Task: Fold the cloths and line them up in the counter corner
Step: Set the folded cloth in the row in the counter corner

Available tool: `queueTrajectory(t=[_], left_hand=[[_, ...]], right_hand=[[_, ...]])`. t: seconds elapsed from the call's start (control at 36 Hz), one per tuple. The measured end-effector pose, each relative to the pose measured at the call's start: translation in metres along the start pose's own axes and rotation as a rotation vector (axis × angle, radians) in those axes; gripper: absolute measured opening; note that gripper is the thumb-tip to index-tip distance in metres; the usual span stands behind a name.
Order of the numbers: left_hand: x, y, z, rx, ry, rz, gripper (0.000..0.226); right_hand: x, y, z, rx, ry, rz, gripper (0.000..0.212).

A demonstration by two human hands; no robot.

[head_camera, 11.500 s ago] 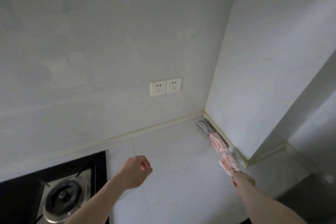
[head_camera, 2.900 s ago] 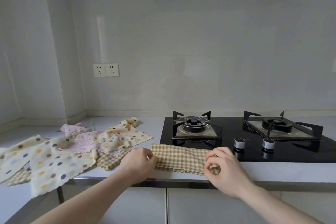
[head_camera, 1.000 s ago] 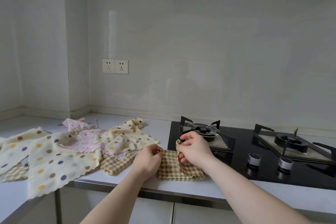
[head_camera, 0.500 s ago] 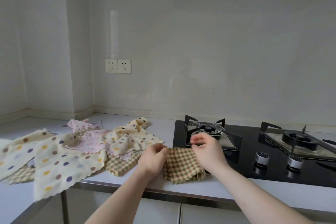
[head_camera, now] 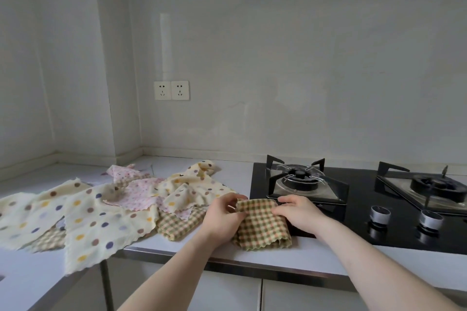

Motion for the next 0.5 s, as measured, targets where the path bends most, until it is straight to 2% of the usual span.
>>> queueTrajectory(t=[0.08, 0.14, 0.22, 0.33, 0.5], left_hand=[[0.0013, 0.0006, 0.0004, 0.025, -0.001, 0.005, 0.024], [0.0033, 0.0009, 0.0, 0.026, 0.0, -0.014, 0.022], [0.0041, -0.0003, -0.0026, 0.022, 0.013, -0.061, 0.02], [0.0044, -0.0029, -0.0045, 0.022, 0.048, -0.104, 0.006], [0.0045, -0.0016, -0.0046, 0.031, 0.069, -0.076, 0.008]], right_hand=[[-0.0003, -0.0023, 0.0015, -0.017, -0.008, 0.025, 0.022], [-0.0004, -0.0017, 0.0017, -0.038, -0.005, 0.022, 0.014], [-0.0006, 0.0016, -0.0002, -0.056, 0.004, -0.003, 0.019], [-0.0017, 0.0062, -0.0017, -0.067, 0.024, -0.055, 0.025], [-0.0055, 0.0044, 0.0063, -0.07, -0.03, -0.145, 0.039]])
Point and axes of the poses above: each hand's wrist, its own z-axis away from the middle knuckle, its own x-axis out of the palm, y = z × x, the point moved 4 cm from there along -z, towards the middle knuckle, and after that the axes turned 10 degrees about x, right-handed, at the moved point
